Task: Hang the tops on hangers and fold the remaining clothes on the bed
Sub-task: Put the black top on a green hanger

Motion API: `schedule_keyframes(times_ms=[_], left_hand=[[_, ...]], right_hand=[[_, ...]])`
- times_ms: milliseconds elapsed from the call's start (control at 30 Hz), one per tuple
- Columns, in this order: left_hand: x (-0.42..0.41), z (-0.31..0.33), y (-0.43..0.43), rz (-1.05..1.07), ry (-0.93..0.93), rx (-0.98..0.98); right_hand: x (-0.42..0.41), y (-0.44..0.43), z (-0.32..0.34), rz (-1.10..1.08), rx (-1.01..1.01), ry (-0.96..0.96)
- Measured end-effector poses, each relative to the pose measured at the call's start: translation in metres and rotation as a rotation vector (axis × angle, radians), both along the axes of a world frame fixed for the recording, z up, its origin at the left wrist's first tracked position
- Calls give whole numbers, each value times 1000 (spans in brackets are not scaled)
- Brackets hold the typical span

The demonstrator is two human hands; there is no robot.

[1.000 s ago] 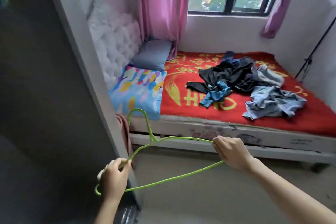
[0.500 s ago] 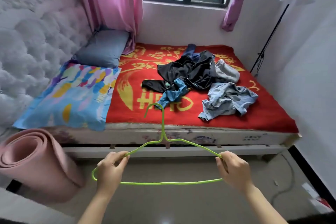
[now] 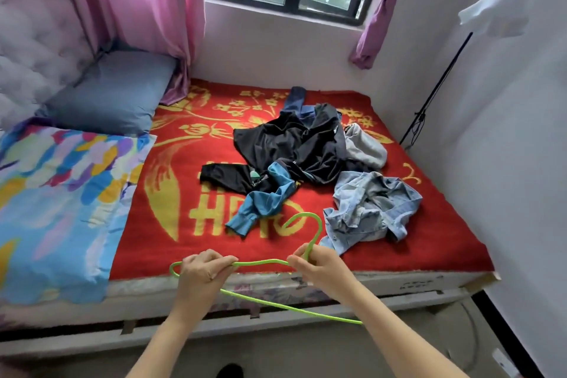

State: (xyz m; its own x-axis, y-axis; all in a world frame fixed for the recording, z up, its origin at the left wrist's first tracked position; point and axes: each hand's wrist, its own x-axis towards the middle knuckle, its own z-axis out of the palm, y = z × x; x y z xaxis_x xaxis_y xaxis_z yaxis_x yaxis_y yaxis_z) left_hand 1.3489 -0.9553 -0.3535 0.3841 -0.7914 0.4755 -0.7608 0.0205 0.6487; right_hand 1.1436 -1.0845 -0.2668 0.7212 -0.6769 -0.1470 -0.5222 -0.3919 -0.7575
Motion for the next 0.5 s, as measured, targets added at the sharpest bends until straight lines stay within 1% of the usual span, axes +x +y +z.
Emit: schedule_keyframes(times_ms=[33,133,200,300,333,400,500], left_hand=[[10,-3,-25,2,-12,-10],[31,0,-79,-14,-34,-1],[39,2,-106,32,-79,56],[55,-10,-149,134,-84,139],[59,-15,-161,150,-73,172],[66,-26,-178,109,-44,294],[71,-47,-205,96,54,493]], right_hand=[[14,-21,3,-67,56,-17],[35,-66,9,-144,124,58],[37,-88,4,-224,176,28],[30,-127,-11,-448,254,-61],[25,-140,-15,-525,293,-95],[17,-165,-21,-659,373,-156],[8,-208,-36,-769,576,-237]])
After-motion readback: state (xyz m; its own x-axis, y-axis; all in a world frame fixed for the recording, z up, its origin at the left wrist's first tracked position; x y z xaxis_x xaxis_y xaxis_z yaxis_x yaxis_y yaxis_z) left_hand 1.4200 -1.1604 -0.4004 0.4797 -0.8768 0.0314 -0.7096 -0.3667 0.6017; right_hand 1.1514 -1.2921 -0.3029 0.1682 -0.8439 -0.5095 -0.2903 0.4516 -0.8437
